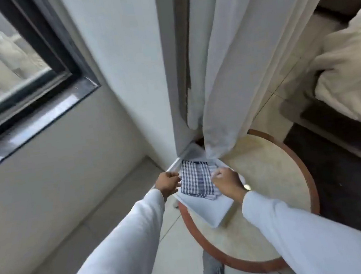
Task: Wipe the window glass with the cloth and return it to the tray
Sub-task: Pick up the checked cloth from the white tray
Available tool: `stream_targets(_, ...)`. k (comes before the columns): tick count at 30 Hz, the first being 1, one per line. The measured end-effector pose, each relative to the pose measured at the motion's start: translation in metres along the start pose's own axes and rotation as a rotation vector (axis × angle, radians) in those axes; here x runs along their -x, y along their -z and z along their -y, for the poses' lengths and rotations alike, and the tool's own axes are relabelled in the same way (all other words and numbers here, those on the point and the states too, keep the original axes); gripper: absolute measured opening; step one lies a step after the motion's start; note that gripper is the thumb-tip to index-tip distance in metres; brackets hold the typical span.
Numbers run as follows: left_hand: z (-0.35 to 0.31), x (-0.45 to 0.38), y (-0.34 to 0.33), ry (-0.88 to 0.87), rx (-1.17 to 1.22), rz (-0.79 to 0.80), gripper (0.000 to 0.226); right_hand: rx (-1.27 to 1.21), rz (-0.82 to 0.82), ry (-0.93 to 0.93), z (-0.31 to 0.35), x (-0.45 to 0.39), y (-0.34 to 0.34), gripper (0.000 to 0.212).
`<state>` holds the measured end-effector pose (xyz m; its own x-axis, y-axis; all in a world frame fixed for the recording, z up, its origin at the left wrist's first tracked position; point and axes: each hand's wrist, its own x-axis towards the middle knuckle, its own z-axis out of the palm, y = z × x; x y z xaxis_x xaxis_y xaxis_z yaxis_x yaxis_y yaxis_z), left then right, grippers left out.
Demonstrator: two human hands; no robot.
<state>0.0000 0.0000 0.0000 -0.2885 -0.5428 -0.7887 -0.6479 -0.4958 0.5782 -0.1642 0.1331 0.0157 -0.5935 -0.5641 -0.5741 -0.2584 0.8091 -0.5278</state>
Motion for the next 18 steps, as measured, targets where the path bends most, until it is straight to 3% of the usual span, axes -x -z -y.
stream_targets(3, 0.010, -0.043, -0.018, -0.021, -0.134, -0.032, 0.048, 0.073, 0.080, -0.128, -0.027, -0.044, -0.024, 0.015)
stream_targets(6, 0.020, -0.079, -0.037, -0.010, -0.214, -0.062, 0.054, 0.008, 0.059, -0.241, -0.043, -0.083, -0.051, 0.075)
stream_targets(9, 0.028, -0.101, -0.052, -0.018, -0.254, -0.066, 0.039, -0.002, 0.047, -0.245, -0.053, -0.107, -0.079, 0.092)
stream_targets(11, 0.033, -0.109, -0.057, -0.037, -0.230, -0.042, 0.015, 0.002, 0.024, -0.233, -0.057, -0.112, -0.094, 0.078)
stream_targets(14, 0.035, -0.106, -0.058, -0.080, -0.258, 0.042, 0.017, -0.059, -0.019, -0.110, -0.049, -0.102, -0.106, 0.035)
stream_targets(18, 0.010, -0.065, -0.018, -0.155, -0.241, 0.002, 0.030, -0.234, 0.019, 0.012, 0.009, -0.064, -0.102, 0.028)
